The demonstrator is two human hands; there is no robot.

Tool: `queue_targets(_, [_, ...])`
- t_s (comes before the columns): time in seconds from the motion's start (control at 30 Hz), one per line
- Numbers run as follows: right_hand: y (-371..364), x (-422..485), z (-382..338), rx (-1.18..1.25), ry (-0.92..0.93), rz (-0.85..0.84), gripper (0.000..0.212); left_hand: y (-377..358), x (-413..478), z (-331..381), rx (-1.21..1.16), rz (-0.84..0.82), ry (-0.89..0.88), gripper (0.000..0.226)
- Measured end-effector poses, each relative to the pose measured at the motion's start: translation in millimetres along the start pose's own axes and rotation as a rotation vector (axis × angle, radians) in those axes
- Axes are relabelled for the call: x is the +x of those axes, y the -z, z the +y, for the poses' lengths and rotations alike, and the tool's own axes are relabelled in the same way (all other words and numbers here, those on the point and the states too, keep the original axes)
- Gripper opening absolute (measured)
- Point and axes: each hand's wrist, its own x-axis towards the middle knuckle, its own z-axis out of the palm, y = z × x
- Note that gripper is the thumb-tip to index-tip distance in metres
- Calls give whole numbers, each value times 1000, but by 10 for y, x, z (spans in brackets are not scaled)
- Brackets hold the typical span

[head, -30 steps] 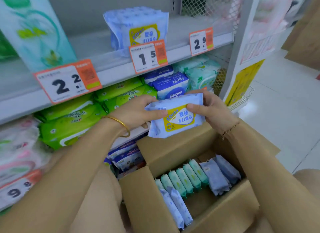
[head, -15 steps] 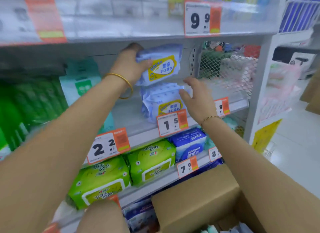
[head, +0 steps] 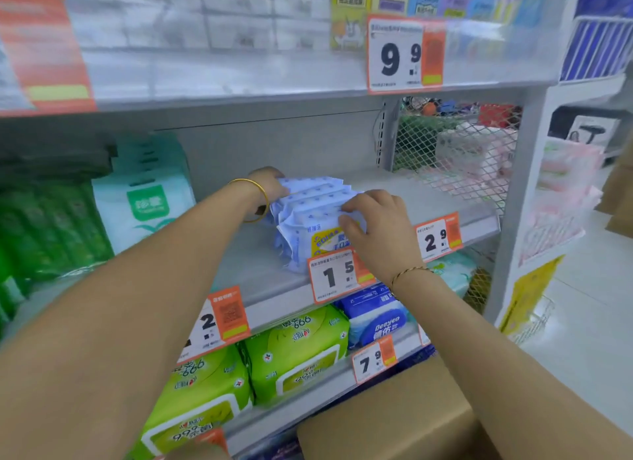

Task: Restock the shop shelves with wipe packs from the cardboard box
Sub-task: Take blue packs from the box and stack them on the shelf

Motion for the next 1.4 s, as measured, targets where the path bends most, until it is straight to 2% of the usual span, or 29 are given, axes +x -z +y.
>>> queue_targets(0.07, [5, -1, 1, 11, 1, -6, 25, 5, -55, 23, -91, -41, 64, 25])
queue_targets(0.13, [18, -17, 9, 23, 2, -24, 28, 8, -107, 51, -40, -32, 69, 26])
queue_targets(0.2, [62, -94, 39, 30, 25, 3, 32, 6, -134, 118, 88, 71, 42, 21])
queue_targets(0.23, [110, -176, 72, 49, 40, 49, 33, -5, -218, 165, 107, 171, -1, 31])
queue_targets(0.27, [171, -293, 115, 80, 54, 113, 34, -52, -366, 212, 66, 285, -65, 39])
queue_targets(0.33, [283, -630, 259, 143, 56, 228, 33, -251, -879, 319, -45, 570, -328, 41])
queue_targets(0.37, [313, -836, 368, 160, 39, 256, 32, -412, -1176, 368, -109, 660, -484, 39])
queue_targets(0.4, [320, -1055, 506, 164, 4, 256, 32, -611, -1477, 400, -160, 678, -623, 37])
queue_targets(0.47, [282, -1503, 841, 131, -105, 174, 29, -1156, -1905, 349, -141, 525, -778, 33])
queue_targets(0.63, [44, -2463, 1889, -80, -595, -196, 29, -2571, -2285, -25, 167, -96, -917, 37])
queue_targets(0.73, [-222, -2721, 2359, -141, -863, -508, 34, -3043, -2220, -323, 380, -298, -976, 33])
queue_targets(0.8, [-452, -2884, 2583, -173, -937, -654, 34, -3163, -2185, -434, 517, -395, -993, 23])
queue_targets(0.87, [-665, -3096, 2777, -243, -990, -776, 36, -3226, -2154, -482, 548, -496, -976, 27])
queue_targets(0.97, [-967, -3417, 3036, -324, -974, -982, 51, -3315, -2115, -522, 568, -550, -958, 33])
queue_targets(1.07, [-1204, -3554, 3223, -321, -899, -1091, 73, -3379, -2143, -507, 626, -650, -888, 43])
queue_targets(1.17, [-1316, -3659, 3345, -278, -952, -1151, 90, -3422, -2172, -497, 683, -782, -825, 42])
queue_targets(1.3, [-1349, -3772, 3388, -301, -1000, -1114, 93, -3443, -2155, -493, 657, -785, -803, 39])
queue_targets(1.4, [-1349, -3717, 3372, -303, -987, -1087, 79, -3451, -2158, -479, 645, -759, -803, 38])
